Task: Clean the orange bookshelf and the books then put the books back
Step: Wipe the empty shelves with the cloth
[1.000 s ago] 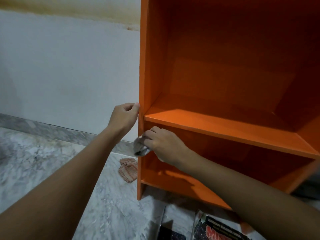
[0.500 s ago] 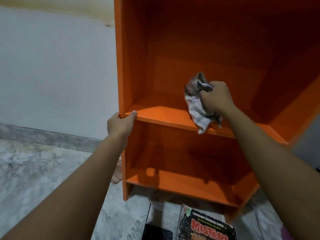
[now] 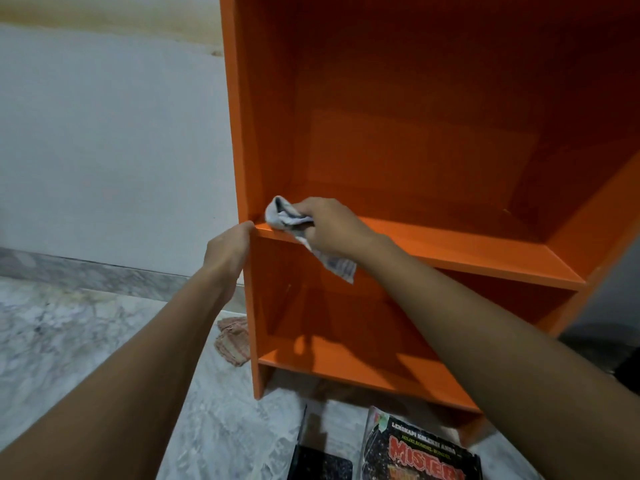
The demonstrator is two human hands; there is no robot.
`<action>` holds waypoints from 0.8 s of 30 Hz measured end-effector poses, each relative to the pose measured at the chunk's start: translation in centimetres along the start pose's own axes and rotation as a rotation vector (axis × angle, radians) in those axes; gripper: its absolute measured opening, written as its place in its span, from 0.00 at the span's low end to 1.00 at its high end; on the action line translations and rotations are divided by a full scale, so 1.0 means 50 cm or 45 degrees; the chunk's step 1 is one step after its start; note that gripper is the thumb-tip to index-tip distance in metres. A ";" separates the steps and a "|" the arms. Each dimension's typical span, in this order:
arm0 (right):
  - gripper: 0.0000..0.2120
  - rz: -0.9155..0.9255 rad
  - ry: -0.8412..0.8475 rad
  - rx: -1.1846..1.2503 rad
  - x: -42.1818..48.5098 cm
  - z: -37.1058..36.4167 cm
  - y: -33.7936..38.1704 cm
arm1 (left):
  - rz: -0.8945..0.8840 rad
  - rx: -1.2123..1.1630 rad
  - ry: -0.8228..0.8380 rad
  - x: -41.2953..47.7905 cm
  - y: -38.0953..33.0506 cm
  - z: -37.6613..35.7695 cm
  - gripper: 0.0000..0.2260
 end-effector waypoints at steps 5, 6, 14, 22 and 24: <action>0.17 0.383 0.007 -0.153 -0.101 -0.060 0.119 | -0.104 -0.011 0.033 -0.013 -0.015 0.024 0.13; 0.19 0.394 0.022 -0.249 -0.119 -0.089 0.124 | -0.131 -0.002 0.044 -0.018 -0.017 0.024 0.14; 0.25 -0.156 0.201 0.115 -0.144 -0.187 -0.093 | -0.185 0.220 0.021 -0.044 0.087 0.011 0.19; 0.09 -0.840 0.370 0.165 -0.173 -0.293 -0.412 | -0.012 0.323 -0.048 -0.049 0.316 -0.003 0.19; 0.14 -0.890 0.445 0.128 -0.157 -0.326 -0.443 | -0.035 0.351 -0.046 -0.047 0.353 -0.005 0.18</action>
Point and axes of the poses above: each hand's wrist, its own x-axis towards the middle knuckle, its own z-axis out of the back of the hand, y = z × x, the point moved 9 cm from there along x, towards the middle knuckle, and after that the axes turned 14 degrees about -z, right-handed, at the moved point
